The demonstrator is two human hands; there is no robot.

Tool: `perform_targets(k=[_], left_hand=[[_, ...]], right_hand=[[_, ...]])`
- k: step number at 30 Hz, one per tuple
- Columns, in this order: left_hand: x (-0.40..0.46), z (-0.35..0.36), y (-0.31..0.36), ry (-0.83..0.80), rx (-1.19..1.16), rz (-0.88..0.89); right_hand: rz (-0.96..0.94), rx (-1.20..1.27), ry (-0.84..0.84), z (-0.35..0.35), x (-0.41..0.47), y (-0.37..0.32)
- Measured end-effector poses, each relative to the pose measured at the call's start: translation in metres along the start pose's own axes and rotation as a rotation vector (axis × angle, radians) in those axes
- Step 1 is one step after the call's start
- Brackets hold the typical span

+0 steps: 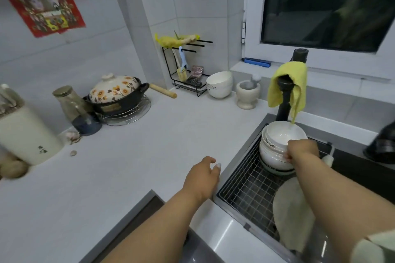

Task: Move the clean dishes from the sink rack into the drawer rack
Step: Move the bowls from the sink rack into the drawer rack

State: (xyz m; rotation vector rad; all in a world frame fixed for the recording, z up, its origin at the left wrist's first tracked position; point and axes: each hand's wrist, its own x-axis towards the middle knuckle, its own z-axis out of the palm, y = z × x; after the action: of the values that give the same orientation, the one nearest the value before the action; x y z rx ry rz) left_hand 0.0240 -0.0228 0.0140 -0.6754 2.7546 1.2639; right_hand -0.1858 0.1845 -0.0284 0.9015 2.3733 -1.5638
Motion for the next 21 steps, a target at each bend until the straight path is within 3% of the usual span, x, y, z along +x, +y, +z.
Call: perform_targets(k=[7, 10, 17, 21], left_hand=[[0.011, 0.004, 0.001, -0.01, 0.0, 0.005], [0.012, 0.002, 0.001, -0.011, 0.005, 0.017], [0.013, -0.008, -0.004, -0.001, -0.002, 0.022], [0.013, -0.014, -0.005, 0.01, -0.035, 0.024]], right_hand=[[-0.032, -0.201, -0.123, -0.016, -0.015, -0.02], [-0.023, -0.318, -0.064, -0.014, -0.008, -0.023], [-0.063, -0.059, 0.17, -0.01, -0.018, -0.015], [-0.137, 0.111, 0.185, -0.012, -0.042, -0.016]])
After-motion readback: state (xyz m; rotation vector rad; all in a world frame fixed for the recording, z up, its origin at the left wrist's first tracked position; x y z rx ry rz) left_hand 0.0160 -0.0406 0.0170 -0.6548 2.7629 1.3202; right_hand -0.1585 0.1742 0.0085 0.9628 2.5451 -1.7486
